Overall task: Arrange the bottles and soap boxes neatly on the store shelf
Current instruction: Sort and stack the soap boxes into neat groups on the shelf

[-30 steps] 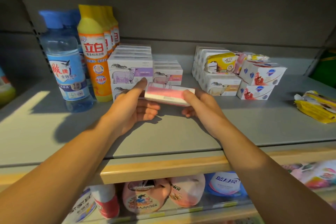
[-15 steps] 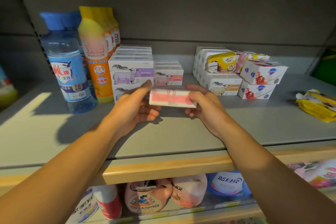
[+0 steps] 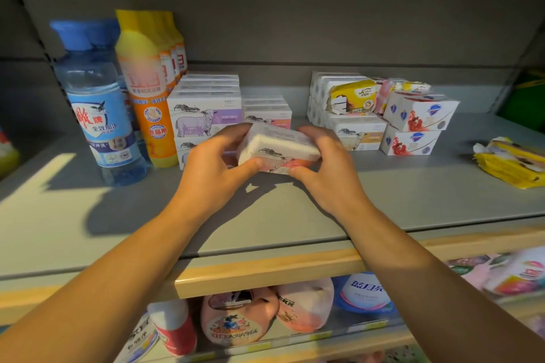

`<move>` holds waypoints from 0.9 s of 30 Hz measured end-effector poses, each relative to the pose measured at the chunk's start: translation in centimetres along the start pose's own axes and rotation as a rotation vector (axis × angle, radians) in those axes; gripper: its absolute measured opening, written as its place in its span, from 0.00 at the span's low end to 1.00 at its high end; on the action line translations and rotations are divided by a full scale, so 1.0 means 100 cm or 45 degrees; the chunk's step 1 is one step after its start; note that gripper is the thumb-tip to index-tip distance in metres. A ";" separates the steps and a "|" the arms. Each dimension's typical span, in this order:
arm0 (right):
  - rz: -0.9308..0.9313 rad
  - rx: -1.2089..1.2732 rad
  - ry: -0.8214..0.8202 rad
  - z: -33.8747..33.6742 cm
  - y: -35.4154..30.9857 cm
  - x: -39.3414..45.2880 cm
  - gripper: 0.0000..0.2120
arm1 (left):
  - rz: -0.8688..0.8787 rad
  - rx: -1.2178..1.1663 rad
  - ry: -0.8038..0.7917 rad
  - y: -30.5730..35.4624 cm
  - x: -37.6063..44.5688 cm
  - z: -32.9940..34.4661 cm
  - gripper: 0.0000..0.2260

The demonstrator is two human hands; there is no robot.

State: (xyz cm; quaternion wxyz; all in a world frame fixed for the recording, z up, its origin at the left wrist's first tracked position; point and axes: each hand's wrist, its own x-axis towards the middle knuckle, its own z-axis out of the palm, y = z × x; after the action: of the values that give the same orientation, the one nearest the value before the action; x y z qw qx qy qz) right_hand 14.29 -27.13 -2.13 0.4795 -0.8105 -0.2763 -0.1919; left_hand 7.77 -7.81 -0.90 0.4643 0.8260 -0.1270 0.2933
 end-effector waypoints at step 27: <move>0.102 -0.217 -0.052 -0.002 0.011 0.005 0.29 | -0.283 0.579 -0.260 -0.015 0.001 0.006 0.12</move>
State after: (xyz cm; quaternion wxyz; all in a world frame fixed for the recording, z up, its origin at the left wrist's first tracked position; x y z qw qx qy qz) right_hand 15.38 -27.59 -2.52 0.4104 -0.8625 -0.2360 -0.1788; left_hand 8.83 -7.48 -2.11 0.2811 0.9431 -0.0127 0.1769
